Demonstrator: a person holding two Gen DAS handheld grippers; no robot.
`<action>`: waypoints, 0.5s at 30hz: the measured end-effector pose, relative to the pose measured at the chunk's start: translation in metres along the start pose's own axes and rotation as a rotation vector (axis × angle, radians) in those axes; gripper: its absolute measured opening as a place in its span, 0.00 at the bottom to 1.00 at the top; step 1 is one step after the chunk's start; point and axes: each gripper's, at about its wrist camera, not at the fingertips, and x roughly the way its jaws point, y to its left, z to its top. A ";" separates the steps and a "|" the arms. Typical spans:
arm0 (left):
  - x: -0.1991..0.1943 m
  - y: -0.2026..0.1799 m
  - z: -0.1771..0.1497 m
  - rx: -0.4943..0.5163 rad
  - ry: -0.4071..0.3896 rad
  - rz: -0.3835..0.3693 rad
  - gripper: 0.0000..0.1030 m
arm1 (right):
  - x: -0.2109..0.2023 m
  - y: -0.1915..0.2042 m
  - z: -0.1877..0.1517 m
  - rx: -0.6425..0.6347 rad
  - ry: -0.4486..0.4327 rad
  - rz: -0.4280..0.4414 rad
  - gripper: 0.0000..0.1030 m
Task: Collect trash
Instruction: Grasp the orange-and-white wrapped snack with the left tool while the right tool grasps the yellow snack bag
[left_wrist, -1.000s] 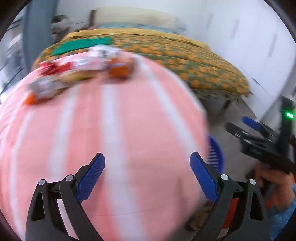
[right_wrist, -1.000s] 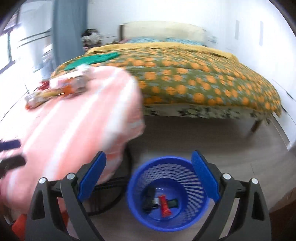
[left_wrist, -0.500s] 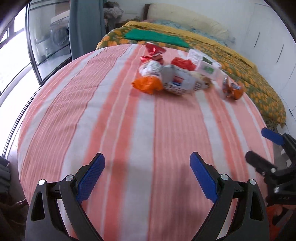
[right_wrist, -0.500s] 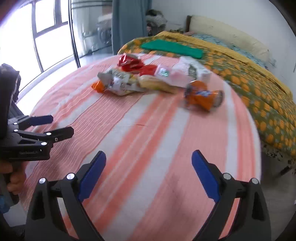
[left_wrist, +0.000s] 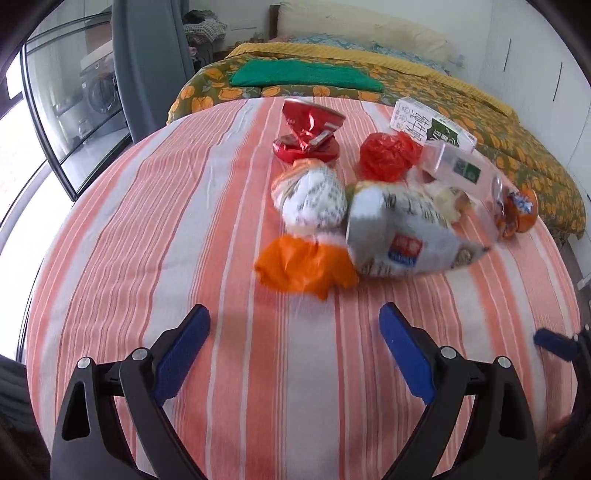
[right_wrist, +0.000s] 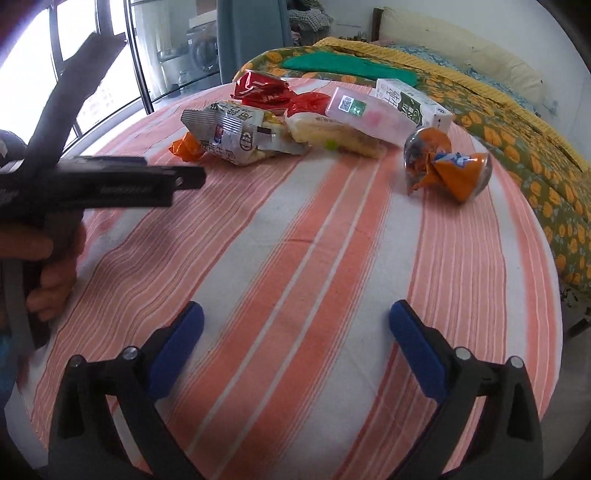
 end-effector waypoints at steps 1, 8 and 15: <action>0.001 0.000 0.003 0.001 -0.006 -0.003 0.86 | 0.000 0.000 0.000 0.000 0.000 0.000 0.95; 0.004 0.004 0.014 0.023 -0.021 -0.008 0.42 | 0.000 0.000 0.000 0.000 0.000 0.001 0.95; -0.040 0.044 -0.022 -0.026 -0.026 0.009 0.39 | 0.000 0.000 -0.001 0.001 -0.001 0.002 0.95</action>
